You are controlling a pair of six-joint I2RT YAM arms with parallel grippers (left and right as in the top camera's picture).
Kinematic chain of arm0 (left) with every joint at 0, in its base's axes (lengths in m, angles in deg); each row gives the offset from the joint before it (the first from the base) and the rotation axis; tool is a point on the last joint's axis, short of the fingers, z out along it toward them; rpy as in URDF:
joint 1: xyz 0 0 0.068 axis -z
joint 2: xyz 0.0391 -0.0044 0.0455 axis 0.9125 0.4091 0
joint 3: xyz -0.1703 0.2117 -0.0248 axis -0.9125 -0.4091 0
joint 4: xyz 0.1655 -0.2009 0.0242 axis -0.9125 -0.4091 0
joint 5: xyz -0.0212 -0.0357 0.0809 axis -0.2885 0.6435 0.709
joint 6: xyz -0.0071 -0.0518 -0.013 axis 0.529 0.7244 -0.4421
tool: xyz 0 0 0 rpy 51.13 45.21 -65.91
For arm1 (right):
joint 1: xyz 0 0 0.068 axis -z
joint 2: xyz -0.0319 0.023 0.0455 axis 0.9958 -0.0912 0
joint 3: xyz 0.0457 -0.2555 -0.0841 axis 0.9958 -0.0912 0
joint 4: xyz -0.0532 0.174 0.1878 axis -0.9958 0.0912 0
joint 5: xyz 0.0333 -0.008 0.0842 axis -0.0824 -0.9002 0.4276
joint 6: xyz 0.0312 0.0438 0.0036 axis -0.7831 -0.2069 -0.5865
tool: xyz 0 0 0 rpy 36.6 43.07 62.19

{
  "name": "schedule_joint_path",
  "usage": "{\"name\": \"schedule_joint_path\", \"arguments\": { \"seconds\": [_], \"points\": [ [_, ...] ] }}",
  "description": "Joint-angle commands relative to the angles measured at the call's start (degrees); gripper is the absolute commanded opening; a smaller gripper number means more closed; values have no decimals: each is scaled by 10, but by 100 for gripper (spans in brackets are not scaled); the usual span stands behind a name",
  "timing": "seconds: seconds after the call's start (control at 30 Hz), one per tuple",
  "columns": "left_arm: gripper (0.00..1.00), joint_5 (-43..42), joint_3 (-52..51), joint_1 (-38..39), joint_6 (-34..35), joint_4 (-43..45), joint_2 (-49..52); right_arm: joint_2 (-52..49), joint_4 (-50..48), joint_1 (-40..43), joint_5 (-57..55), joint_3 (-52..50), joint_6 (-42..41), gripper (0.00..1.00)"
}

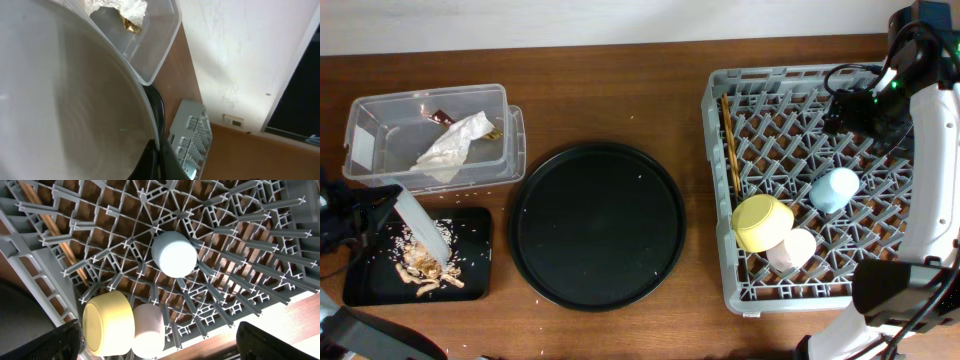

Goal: Sort waste into correct bins and load items into the dishwasher rack
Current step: 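Lower the empty plate onto the round black tray and open the left gripper, then reach the right gripper to the white plate rim and grasp it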

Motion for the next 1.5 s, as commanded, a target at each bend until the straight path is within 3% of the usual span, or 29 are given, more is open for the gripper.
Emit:
{"name": "schedule_joint_path", "arguments": {
  "seconds": [0.0, 0.1, 0.17, 0.23, 0.33, 0.4, 0.43, 0.47, 0.53, 0.63, 0.73, 0.83, 0.87, 0.9, 1.0, 1.07, 1.13, 1.17, 1.2, 1.27, 1.33, 1.43, 1.47],
  "points": [
    [1, -1, 1, -3, -30, 13, -12, 4, 1, 2, -3, -1, -3, 99],
    [1, -17, 1, -3, -40, -69, -12, 4, 1, 2, -3, -1, -3, 99],
    [1, -47, 1, 7, -113, -146, -17, 4, 1, 2, -3, -1, -3, 99],
    [1, -50, 1, 35, -138, -187, -29, 4, 1, 2, -3, -1, -3, 99],
    [1, -59, 1, 125, -158, -209, -73, 4, 1, 2, -3, -1, -3, 99],
    [1, -43, 1, 240, -157, -188, -106, 4, 1, 2, -3, -1, -3, 99],
    [1, -8, 1, 350, -143, -158, -115, 4, 1, 2, -3, -1, -3, 99],
    [1, 60, 0, 425, -87, -114, -115, 4, 1, 2, -3, -1, -3, 99],
    [1, 333, -12, 623, 104, 2, -114, 4, 1, 2, -3, -1, -3, 99],
    [1, 620, -40, 802, 253, 80, -107, 4, 1, 2, -3, -1, -3, 99],
    [1, 633, -66, 843, 255, 139, -65, 4, 1, 2, -3, -1, -3, 99],
    [1, 627, -66, 848, 266, 150, 12, 4, 1, 2, -3, -1, -3, 99],
    [11, 622, -66, 848, 266, 152, 30, 4, 1, 2, -3, -1, -3, 99],
    [48, 604, -66, 848, 266, 152, 35, 4, 1, 2, -3, -1, -3, 99],
    [51, 596, -57, 846, 266, 143, 29, 4, 1, 2, -3, -1, -3, 99],
    [51, 611, 0, 815, 257, 84, 2, 4, 1, 2, -3, -1, -3, 99],
    [48, 679, 68, 744, 257, -15, -49, 4, 1, 2, -3, -1, -3, 99],
    [63, 728, 91, 680, 257, -54, -90, 4, 1, 2, -3, -1, -3, 99],
    [99, 751, 93, 592, 257, -74, -135, 4, 1, 2, -3, -1, -3, 99],
    [100, 691, 93, 462, 257, -116, -183, 4, 1, 2, -3, -1, -3, 99],
    [99, 683, 93, 396, 257, -142, -194, 4, 2, 2, 39, -1, -8, 99],
    [99, 682, 93, 386, 257, -142, -193, 4, 3, 2, 237, -1, -8, 99],
    [99, 682, 93, 386, 257, -142, -193, 4, -3, -2, 409, -1, 31, 99]
  ]
}}
